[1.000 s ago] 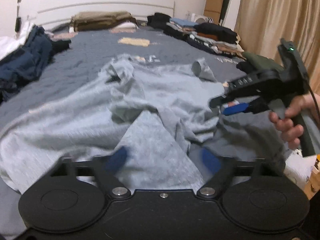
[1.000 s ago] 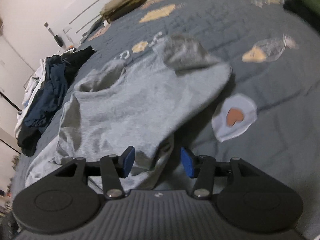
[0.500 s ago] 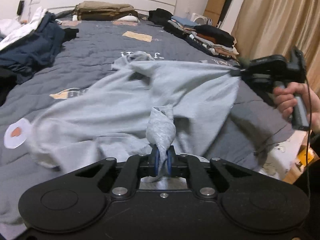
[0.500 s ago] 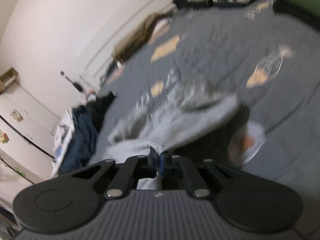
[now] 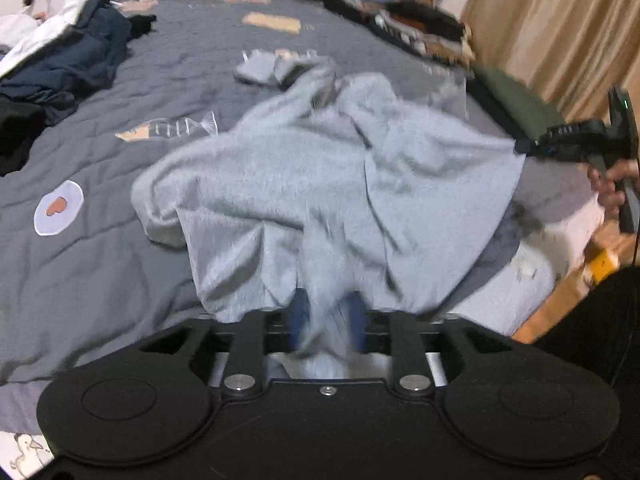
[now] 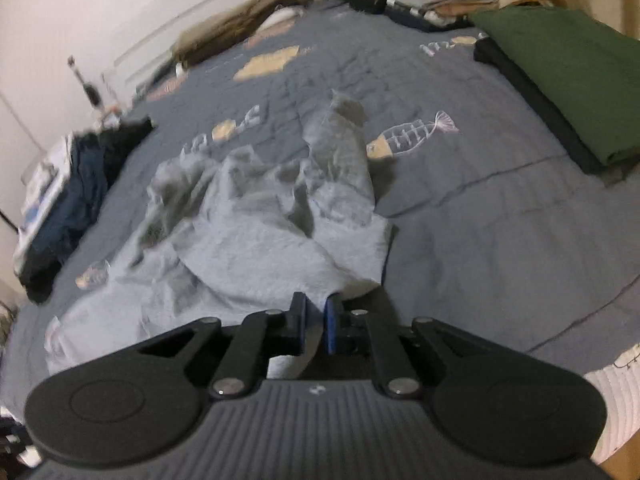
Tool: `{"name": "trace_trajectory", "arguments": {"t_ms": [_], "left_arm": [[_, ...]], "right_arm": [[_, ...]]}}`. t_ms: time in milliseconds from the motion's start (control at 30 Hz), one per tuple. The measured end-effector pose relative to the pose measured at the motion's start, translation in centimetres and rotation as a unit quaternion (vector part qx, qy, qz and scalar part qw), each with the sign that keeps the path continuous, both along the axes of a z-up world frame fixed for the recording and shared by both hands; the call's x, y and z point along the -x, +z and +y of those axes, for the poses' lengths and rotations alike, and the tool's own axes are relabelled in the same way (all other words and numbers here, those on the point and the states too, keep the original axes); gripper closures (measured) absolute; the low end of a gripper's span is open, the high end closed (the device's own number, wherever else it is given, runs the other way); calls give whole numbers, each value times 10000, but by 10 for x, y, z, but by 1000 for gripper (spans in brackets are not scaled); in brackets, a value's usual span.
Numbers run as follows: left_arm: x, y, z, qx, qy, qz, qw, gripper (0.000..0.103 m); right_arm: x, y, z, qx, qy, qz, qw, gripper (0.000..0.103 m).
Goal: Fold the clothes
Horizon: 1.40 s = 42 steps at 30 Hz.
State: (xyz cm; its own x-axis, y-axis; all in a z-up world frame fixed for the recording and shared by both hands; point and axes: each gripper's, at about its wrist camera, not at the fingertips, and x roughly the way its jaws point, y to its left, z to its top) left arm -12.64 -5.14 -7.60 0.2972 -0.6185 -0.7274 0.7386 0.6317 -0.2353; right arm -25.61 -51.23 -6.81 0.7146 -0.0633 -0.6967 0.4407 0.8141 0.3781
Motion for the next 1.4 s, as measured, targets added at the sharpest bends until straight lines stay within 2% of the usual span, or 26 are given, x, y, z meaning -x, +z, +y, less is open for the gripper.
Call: {"name": "trace_trajectory", "arguments": {"t_ms": [33,67,100,167,300,533,633,733,767,833,867,900,933,1000,1100,1267,1333,1400], "left_arm": [[-1,4,4,173,71,-45,9998,56],[-1,9,7,272,116,-91,9995,47],[-2,14,9,351,175,-138,9991,45],[-6,22,10,573,273,-231,9977,43],[-13,24,-2,879,512,-295,9944,34],[-26,0,-28,1229,762,-178,9893,30],[-28,-13,-34,1311,795,-166,9880,30],[-30,-20,-33,1207,960,-193,9879,30],[-31,-21,-32,1175,1007,-220,9877,30],[-32,-23,-29,1130,1118,-284,9869,30],[-33,-24,-28,1101,1164,-275,9867,30],[-35,-25,-27,1071,1210,-265,9865,30],[-37,-24,-24,1079,1244,-247,9860,30],[-39,-21,-19,1174,1326,-270,9838,30],[-41,-15,-12,1351,1449,-265,9798,30],[-41,-3,-12,1588,1453,-261,9762,30],[-39,0,-14,1654,1390,-217,9761,30],[-37,1,-20,1654,1273,-194,9778,30]], "right_arm": [[3,6,3,12,-9,-218,9998,89],[3,11,7,14,6,-435,9991,79],[2,13,12,17,32,-589,9983,62],[-14,8,26,25,140,-587,9982,50],[-46,-2,53,40,357,-582,9977,46],[-101,-21,102,101,747,-552,9956,45],[-121,-40,121,516,929,-253,9940,45],[-137,-61,129,932,902,65,9915,45],[-140,-68,130,1042,866,136,9907,45],[-144,-81,126,989,834,199,9914,58],[-143,-85,122,851,806,195,9929,83],[-140,-83,117,626,716,158,9953,94],[-136,-81,111,400,625,122,9972,98],[-127,-75,99,-29,437,9,9990,101],[-93,-42,85,-419,126,-515,9977,101],[0,28,62,-574,-325,-1458,9871,101],[42,45,59,-528,-509,-1669,9832,101],[80,52,57,-425,-676,-1671,9827,101]]}}
